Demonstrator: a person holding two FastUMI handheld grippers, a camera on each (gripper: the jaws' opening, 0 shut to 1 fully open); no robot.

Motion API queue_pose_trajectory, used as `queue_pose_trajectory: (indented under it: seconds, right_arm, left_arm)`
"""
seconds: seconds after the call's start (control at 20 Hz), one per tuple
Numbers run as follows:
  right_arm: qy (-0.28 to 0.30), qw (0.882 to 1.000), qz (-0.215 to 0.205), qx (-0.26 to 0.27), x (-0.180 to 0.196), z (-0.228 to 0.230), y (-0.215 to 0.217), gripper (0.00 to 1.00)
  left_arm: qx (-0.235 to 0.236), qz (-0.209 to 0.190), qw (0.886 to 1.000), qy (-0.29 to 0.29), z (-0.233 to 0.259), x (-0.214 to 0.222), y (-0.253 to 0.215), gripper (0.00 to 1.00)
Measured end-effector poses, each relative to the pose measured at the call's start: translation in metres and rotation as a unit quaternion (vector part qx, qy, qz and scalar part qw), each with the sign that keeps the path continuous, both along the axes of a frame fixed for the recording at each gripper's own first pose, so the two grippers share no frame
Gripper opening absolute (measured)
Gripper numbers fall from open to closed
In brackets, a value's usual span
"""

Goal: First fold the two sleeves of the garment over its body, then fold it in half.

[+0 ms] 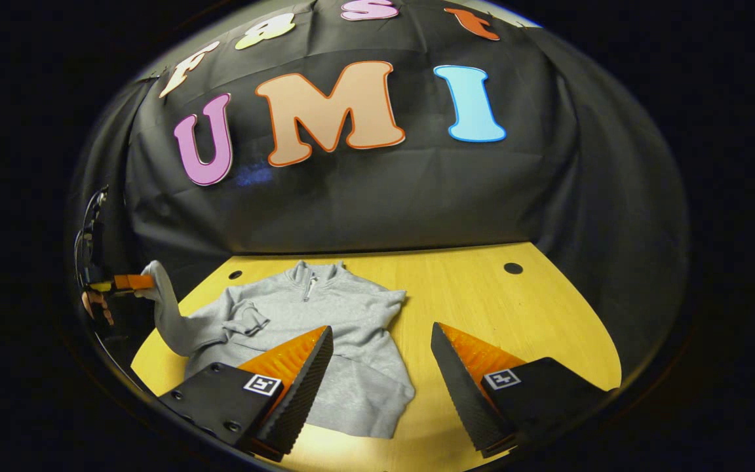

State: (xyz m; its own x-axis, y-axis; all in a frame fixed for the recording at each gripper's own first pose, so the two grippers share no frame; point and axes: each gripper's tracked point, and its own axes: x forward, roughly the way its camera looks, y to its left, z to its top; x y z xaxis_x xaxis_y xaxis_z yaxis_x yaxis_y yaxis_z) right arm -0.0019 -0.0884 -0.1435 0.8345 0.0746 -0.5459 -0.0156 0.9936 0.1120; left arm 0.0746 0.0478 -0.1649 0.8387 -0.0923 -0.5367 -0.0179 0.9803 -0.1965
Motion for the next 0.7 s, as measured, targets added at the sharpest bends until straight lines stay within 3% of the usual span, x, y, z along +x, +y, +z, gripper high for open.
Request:
queue_pose_trajectory:
  seconds: [0.3,0.7]
  right_arm:
    - [0.006,1.000,-0.016,0.006,-0.018,-0.008,-0.020,0.96]
    - [0.020,0.998,-0.051,0.006,-0.040,-0.019,-0.066,0.96]
  left_arm:
    - [0.010,-0.090,0.996,-0.025,0.022,0.029,-0.096,0.00]
    - [0.005,-0.198,0.980,-0.025,0.019,0.036,-0.229,0.00]
